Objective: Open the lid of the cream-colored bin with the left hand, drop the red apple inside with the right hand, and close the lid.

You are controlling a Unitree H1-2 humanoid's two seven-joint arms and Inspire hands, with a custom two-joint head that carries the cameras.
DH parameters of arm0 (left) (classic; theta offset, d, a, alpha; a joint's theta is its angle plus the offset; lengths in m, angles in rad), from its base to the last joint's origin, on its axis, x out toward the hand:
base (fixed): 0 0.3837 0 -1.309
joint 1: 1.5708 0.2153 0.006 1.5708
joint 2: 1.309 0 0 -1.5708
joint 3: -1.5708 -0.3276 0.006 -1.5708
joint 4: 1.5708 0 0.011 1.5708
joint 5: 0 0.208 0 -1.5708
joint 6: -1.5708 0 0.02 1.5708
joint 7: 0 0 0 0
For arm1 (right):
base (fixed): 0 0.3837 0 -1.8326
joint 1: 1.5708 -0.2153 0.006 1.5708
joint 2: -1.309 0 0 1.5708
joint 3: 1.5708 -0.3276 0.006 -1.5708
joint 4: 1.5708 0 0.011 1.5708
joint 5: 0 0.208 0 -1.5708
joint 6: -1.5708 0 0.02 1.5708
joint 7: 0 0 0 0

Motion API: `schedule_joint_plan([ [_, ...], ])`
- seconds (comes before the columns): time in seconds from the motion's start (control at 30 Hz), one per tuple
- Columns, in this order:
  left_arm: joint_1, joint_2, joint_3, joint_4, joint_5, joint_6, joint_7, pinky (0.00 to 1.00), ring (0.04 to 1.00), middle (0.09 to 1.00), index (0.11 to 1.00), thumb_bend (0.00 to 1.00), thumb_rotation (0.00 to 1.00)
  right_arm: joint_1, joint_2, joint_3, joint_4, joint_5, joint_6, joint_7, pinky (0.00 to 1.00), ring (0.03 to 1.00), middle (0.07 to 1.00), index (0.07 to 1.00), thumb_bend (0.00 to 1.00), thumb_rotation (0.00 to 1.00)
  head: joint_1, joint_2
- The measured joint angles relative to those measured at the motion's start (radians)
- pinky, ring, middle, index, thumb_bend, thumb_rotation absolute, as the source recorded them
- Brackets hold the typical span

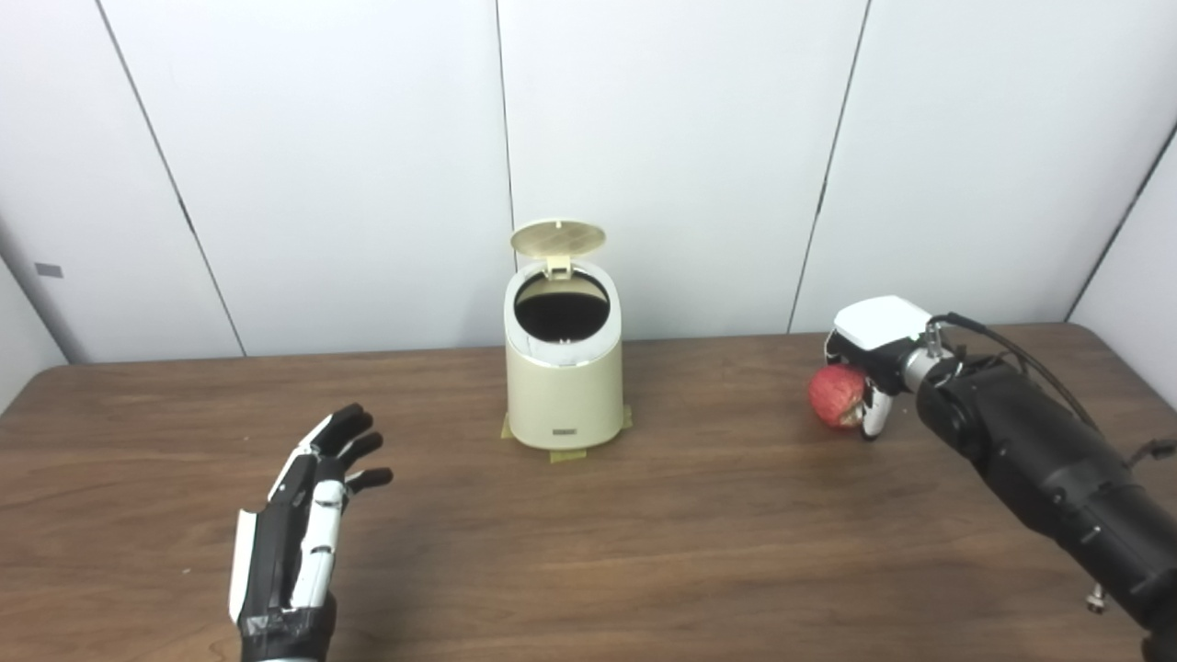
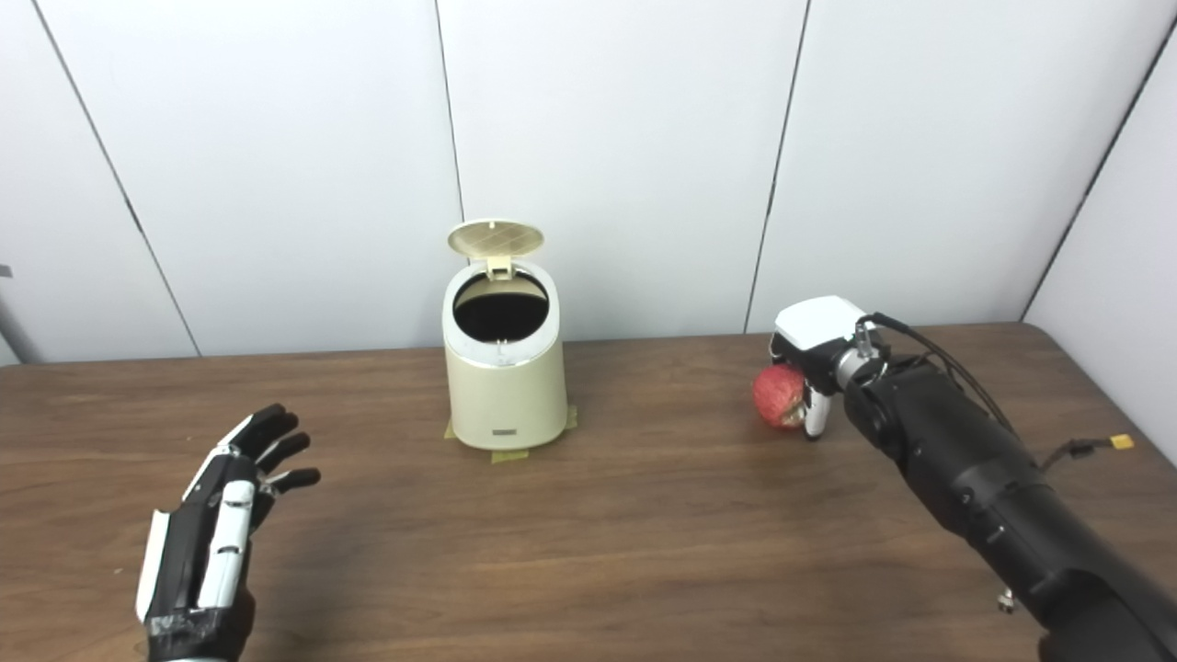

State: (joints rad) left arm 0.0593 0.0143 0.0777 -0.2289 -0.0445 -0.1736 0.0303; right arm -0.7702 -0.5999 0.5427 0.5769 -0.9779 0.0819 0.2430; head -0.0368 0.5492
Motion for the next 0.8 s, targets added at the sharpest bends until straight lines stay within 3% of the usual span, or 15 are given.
schedule_joint_plan([
  [0.47, 0.0, 0.0, -0.001, 0.0, 0.001, 0.003, 0.0, 0.67, 0.802, 0.833, 0.814, 0.28, 0.72, 0.025, 0.016, -0.077, -0.031, 0.035, 0.008, -0.013, 0.32, 0.374, 0.451, 0.553, 0.51, 0.0, -0.003, -0.003],
  [0.73, 0.0, 0.001, -0.001, 0.0, 0.002, 0.006, 0.0, 0.67, 0.797, 0.833, 0.816, 0.29, 0.73, 0.029, 0.023, -0.075, -0.054, 0.028, 0.032, 0.004, 0.28, 0.38, 0.442, 0.535, 0.51, 0.0, -0.002, -0.003],
  [0.8, 0.0, 0.001, 0.0, 0.0, 0.003, 0.006, 0.0, 0.66, 0.796, 0.833, 0.816, 0.28, 0.72, 0.028, 0.023, -0.07, -0.054, 0.026, 0.033, 0.028, 0.27, 0.39, 0.479, 0.51, 0.52, 0.0, -0.002, -0.003],
])
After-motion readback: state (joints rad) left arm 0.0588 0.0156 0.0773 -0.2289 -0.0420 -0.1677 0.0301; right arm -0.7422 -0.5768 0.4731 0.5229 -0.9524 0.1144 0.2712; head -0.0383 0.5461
